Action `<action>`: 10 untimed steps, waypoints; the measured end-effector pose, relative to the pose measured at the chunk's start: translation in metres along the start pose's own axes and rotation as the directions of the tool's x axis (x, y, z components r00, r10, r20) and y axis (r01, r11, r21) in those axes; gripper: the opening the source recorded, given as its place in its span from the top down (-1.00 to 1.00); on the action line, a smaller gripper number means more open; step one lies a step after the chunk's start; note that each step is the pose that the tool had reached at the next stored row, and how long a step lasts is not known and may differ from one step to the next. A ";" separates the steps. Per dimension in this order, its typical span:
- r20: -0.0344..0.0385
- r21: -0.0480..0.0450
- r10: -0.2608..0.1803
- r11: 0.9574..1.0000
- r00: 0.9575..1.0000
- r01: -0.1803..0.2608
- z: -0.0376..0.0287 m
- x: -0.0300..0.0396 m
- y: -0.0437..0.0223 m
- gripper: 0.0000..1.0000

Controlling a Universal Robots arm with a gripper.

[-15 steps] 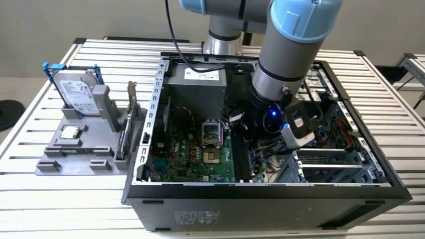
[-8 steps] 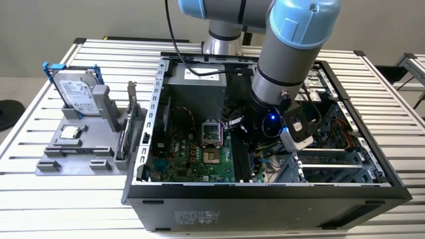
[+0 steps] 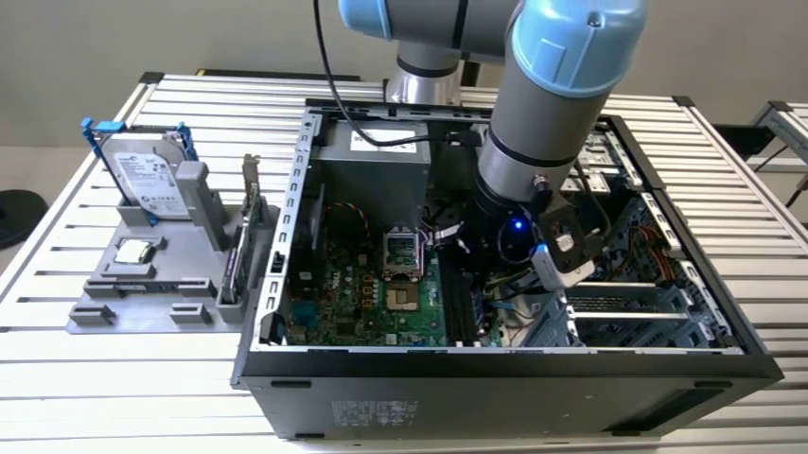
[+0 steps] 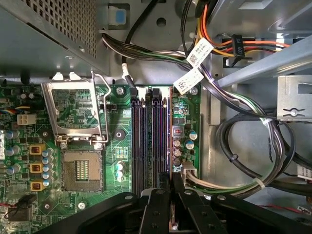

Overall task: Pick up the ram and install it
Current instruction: 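Insert the ram into the slot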

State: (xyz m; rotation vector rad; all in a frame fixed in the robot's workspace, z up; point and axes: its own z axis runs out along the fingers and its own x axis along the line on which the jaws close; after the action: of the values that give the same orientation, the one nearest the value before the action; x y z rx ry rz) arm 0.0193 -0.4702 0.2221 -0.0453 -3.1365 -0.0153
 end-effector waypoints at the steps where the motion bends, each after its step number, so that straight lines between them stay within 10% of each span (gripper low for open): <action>1: 0.000 0.000 0.000 1.000 1.000 0.000 0.0001 -0.0002 -0.0006 1.00; 10: -0.004 0.000 0.000 1.000 1.000 0.000 -0.0001 -0.0016 -0.0067 1.00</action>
State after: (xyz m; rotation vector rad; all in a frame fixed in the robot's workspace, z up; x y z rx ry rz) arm 0.0207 -0.4769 0.2221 -0.0453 -3.1326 -0.0150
